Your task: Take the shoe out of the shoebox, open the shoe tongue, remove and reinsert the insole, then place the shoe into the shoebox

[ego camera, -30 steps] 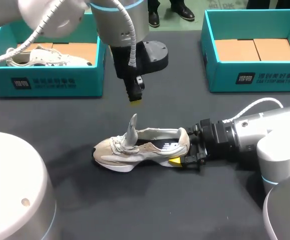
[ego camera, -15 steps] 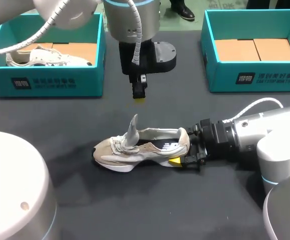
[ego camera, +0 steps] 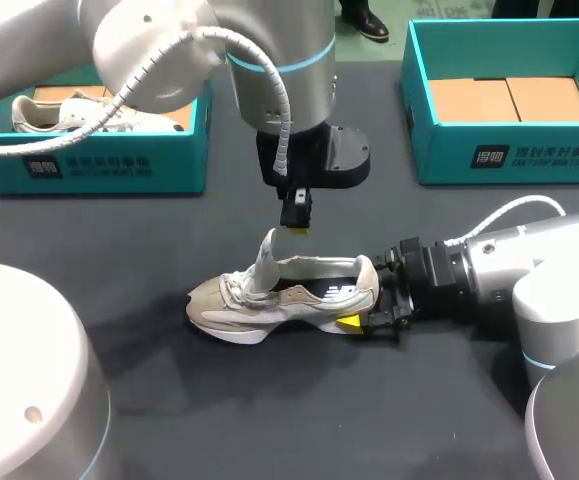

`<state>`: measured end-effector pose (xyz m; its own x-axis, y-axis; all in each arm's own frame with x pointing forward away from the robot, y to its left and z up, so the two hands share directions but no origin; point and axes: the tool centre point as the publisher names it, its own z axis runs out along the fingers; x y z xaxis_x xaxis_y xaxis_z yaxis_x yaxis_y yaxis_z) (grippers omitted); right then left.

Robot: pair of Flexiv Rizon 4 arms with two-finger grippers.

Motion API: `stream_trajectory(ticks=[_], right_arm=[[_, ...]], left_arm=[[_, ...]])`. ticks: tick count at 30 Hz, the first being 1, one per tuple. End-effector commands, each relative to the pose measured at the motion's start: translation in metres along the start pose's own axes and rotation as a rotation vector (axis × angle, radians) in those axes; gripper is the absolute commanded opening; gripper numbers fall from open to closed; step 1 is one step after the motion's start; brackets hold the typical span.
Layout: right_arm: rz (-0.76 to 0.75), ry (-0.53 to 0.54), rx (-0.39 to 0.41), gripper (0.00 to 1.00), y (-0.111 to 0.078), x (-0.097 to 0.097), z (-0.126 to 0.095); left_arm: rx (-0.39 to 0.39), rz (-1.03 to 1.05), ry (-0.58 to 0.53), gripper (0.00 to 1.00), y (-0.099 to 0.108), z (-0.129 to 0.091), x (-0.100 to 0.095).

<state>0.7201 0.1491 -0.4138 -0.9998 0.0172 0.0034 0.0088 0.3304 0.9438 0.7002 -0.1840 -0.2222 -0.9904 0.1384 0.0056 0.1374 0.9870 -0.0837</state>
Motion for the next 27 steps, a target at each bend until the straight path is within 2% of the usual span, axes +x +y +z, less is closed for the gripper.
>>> stream_trajectory(ticks=[1, 3, 16, 19, 27], right_arm=[[0.001, -0.001, 0.004, 0.0, -0.001, 0.001, 0.003], [0.001, -0.001, 0.004, 0.0, -0.001, 0.001, 0.003], [0.001, -0.001, 0.004, 0.0, -0.001, 0.001, 0.003], [0.001, -0.001, 0.004, 0.0, -0.001, 0.001, 0.003], [0.001, -0.001, 0.004, 0.0, -0.001, 0.001, 0.003]], left_arm=[[-0.006, 0.019, 0.01, 0.0, -0.015, 0.029, -0.005], [-0.024, 0.028, -0.008, 0.0, -0.017, 0.037, -0.004], [-0.024, 0.028, -0.008, 0.0, -0.017, 0.037, -0.004], [-0.039, 0.023, -0.023, 0.0, -0.027, 0.054, -0.011], [-0.007, 0.027, 0.038, 0.0, -0.026, 0.091, -0.024]])
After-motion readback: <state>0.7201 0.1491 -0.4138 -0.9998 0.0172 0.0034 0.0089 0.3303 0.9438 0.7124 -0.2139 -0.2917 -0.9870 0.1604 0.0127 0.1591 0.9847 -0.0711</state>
